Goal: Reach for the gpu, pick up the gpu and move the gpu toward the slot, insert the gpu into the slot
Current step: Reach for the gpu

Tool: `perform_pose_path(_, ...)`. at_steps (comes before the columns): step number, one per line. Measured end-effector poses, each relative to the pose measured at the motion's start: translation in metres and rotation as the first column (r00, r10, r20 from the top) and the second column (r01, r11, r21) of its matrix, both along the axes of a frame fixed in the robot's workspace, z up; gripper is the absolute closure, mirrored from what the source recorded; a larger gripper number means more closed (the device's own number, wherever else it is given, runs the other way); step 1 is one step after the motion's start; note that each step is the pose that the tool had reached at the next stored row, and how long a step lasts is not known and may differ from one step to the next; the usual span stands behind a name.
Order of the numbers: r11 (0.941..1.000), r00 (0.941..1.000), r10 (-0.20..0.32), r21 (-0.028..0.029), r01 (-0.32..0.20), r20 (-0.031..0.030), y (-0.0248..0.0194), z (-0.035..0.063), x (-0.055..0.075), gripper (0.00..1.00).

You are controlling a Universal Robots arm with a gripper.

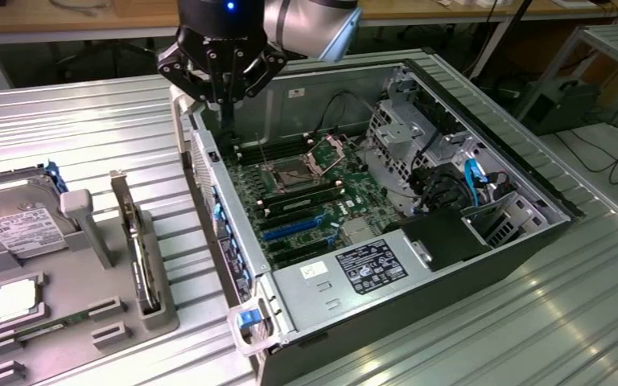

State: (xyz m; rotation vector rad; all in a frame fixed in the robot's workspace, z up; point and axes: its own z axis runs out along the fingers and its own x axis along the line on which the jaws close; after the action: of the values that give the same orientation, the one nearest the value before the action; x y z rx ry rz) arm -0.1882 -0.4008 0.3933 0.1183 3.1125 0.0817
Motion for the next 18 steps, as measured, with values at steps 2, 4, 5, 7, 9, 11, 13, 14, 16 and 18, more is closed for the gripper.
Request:
perform_pose_path(2, 1.0, 1.0, 0.0, 0.0, 0.0, 0.0, -0.0004, 0.0, -0.003, 0.89)
perform_pose_path(4, 1.0, 1.0, 0.001, 0.0, -0.001, 0.0, -0.001, 0.0, -0.007, 0.89)
perform_pose_path(5, 1.0, 1.0, 0.001, 0.0, -0.001, -0.0001, -0.0011, 0.0, -0.008, 0.89)
perform_pose_path(7, 1.0, 1.0, 0.001, 0.0001, -0.001, 0.0, -0.0013, 0.0, -0.011, 0.89)
perform_pose_path(9, 1.0, 1.0, 0.001, 0.0001, -0.001, 0.0, -0.0014, 0.0, -0.013, 0.89)
perform_pose_path(11, 1.0, 1.0, 0.001, 0.0002, -0.001, -0.0001, -0.0015, 0.0, -0.015, 0.89)
perform_pose_path(13, 1.0, 1.0, 0.001, 0.0002, -0.001, -0.0001, -0.0016, 0.0, -0.018, 0.89)
perform_pose_path(14, 1.0, 1.0, 0.001, 0.0002, -0.001, 0.0, -0.0016, 0.0, -0.019, 0.89)
perform_pose_path(16, 1.0, 1.0, 0.001, 0.0003, -0.001, 0.0, -0.0016, 0.0, -0.021, 0.89)
perform_pose_path(18, 1.0, 1.0, 0.001, 0.0002, -0.001, 0.0, -0.0018, 0.0, -0.024, 0.89)
